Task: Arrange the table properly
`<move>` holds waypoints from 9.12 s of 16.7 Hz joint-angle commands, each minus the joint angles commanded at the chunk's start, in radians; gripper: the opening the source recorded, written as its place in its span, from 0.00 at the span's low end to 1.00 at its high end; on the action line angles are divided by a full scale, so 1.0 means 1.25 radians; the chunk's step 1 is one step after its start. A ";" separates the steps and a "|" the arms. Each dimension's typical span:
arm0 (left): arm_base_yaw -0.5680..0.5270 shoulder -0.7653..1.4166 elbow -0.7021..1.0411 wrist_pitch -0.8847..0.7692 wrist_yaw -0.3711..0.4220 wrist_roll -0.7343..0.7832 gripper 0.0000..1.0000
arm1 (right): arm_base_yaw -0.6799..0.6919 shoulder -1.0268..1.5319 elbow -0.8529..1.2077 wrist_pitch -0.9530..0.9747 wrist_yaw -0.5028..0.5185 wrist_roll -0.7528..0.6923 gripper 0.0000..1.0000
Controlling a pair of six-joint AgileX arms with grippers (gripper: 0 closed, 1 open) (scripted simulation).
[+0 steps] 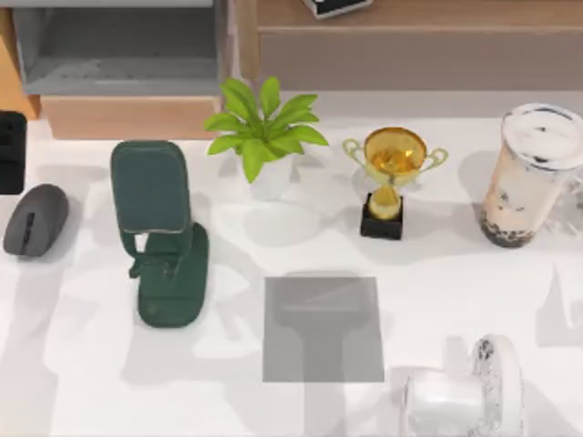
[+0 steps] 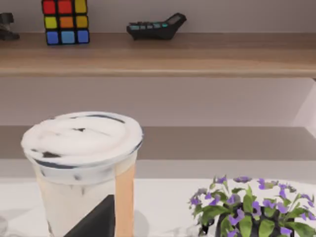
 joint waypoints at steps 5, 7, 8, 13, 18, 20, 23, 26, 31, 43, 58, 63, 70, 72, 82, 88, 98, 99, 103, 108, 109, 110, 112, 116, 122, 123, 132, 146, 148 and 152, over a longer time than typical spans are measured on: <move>0.005 0.405 0.324 -0.218 0.001 0.028 1.00 | 0.000 0.000 0.000 0.000 0.000 0.000 1.00; 0.006 0.537 0.429 -0.289 0.002 0.038 1.00 | 0.000 0.000 0.000 0.000 0.000 0.000 1.00; 0.007 0.594 0.474 -0.320 0.002 0.042 1.00 | 0.000 0.000 0.000 0.000 0.000 0.000 1.00; 0.008 0.753 0.606 -0.410 0.003 0.053 1.00 | 0.000 0.000 0.000 0.000 0.000 0.000 1.00; 0.004 0.757 0.609 -0.412 0.003 0.053 1.00 | 0.000 0.000 0.000 0.000 0.000 0.000 1.00; 0.005 0.761 0.597 -0.399 0.003 0.052 1.00 | 0.000 0.000 0.000 0.000 0.000 0.000 1.00; 0.007 0.786 0.543 -0.319 0.004 0.052 1.00 | 0.000 0.000 0.000 0.000 0.000 0.000 1.00; 0.007 0.819 0.475 -0.212 0.004 0.053 1.00 | 0.000 0.000 0.000 0.000 0.000 0.000 1.00; 0.009 0.838 0.442 -0.166 0.004 0.055 1.00 | 0.000 0.000 0.000 0.000 0.000 0.000 1.00; 0.009 0.838 0.442 -0.166 0.004 0.055 0.17 | 0.000 0.000 0.000 0.000 0.000 0.000 1.00; 0.007 0.806 0.492 -0.225 0.004 0.056 0.00 | 0.000 0.000 0.000 0.000 0.000 0.000 1.00; 0.006 0.777 0.588 -0.373 0.003 0.055 0.00 | 0.000 0.000 0.000 0.000 0.000 0.000 1.00; 0.006 0.745 0.656 -0.455 0.003 0.053 0.00 | 0.000 0.000 0.000 0.000 0.000 0.000 1.00; 0.007 0.748 0.654 -0.453 0.003 0.055 0.00 | 0.000 0.000 0.000 0.000 0.000 0.000 1.00; -0.195 0.552 0.691 -0.370 0.109 0.463 0.00 | 0.000 0.000 0.000 0.000 0.000 0.000 1.00; -0.406 0.496 0.646 -0.332 0.156 0.931 0.00 | 0.000 0.000 0.000 0.000 0.000 0.000 1.00; -0.641 0.671 0.509 -0.288 0.070 1.620 0.00 | 0.000 0.000 0.000 0.000 0.000 0.000 1.00; -0.653 0.695 0.499 -0.284 0.057 1.666 0.00 | 0.000 0.000 0.000 0.000 0.000 0.000 1.00; -0.677 0.762 0.477 -0.273 0.017 1.782 0.00 | 0.000 0.000 0.000 0.000 0.000 0.000 1.00; -0.680 0.773 0.474 -0.270 0.010 1.798 0.00 | 0.000 0.000 0.000 0.000 0.000 0.000 1.00; -0.676 0.770 0.476 -0.271 0.012 1.798 0.00 | 0.000 0.000 0.000 0.000 0.000 0.000 1.00; -0.676 0.771 0.474 -0.269 0.012 1.798 0.00 | 0.000 0.000 0.000 0.000 0.000 0.000 1.00; -0.677 0.777 0.467 -0.258 0.011 1.798 0.00 | 0.000 0.000 0.000 0.000 0.000 0.000 1.00; -0.680 0.783 0.458 -0.243 0.010 1.798 0.00 | 0.000 0.000 0.000 0.000 0.000 0.000 1.00; -0.680 0.783 0.458 -0.243 0.010 1.798 0.30 | 0.000 0.000 0.000 0.000 0.000 0.000 1.00; -0.680 0.783 0.458 -0.243 0.010 1.798 0.38 | 0.000 0.000 0.000 0.000 0.000 0.000 1.00; -0.680 0.783 0.458 -0.243 0.010 1.798 1.00 | 0.000 0.000 0.000 0.000 0.000 0.000 1.00; -0.620 0.658 0.435 -0.228 0.062 1.732 1.00 | 0.000 0.000 0.000 0.000 0.000 0.000 1.00; -0.567 0.561 0.410 -0.221 0.096 1.672 1.00 | 0.000 0.000 0.000 0.000 0.000 0.000 1.00; -0.405 0.371 0.335 -0.209 0.152 1.502 1.00 | 0.000 0.000 0.000 0.000 0.000 0.000 1.00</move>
